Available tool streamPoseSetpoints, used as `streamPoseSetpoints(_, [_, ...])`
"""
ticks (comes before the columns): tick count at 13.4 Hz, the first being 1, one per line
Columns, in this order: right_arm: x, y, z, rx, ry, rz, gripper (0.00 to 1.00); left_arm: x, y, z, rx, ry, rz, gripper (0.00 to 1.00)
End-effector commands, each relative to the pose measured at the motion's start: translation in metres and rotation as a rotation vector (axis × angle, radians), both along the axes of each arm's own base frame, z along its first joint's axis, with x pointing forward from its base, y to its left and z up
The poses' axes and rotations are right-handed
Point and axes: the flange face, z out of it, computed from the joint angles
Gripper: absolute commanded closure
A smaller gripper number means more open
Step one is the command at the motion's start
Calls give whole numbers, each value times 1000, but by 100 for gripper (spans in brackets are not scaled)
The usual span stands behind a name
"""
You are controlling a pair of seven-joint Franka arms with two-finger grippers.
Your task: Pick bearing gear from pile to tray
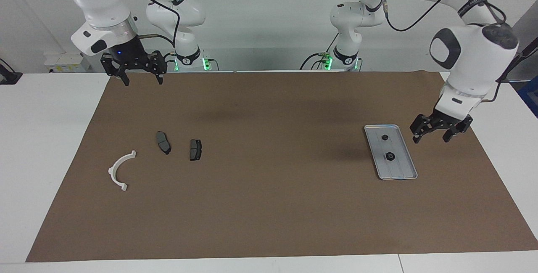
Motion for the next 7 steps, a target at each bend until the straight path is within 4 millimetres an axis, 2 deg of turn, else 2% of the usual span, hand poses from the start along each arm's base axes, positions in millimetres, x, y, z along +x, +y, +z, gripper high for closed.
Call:
streamPoseSetpoints(1, [-2, 3, 5, 17, -11, -20, 0, -42, 31, 72, -42, -59, 155, 0])
streamPoseSetpoints(2, [-3, 5, 5, 17, -12, -17, 0, -59, 27, 88, -47, -58, 161, 0])
streamPoseSetpoints(3, [-2, 5, 5, 17, -11, -17, 0, -76, 16, 90, -41, 8, 145, 0])
streamPoseSetpoints(4, [-2, 6, 5, 19, -11, -17, 0, -87, -1, 87, -36, 68, 116, 0])
streamPoseSetpoints(6, [-3, 6, 5, 22, -12, -17, 0, -105, -38, 67, -22, 131, 49, 0])
streamPoseSetpoints(7, [-3, 6, 6, 23, -13, -17, 0, -106, -43, 64, -26, 126, 36, 0])
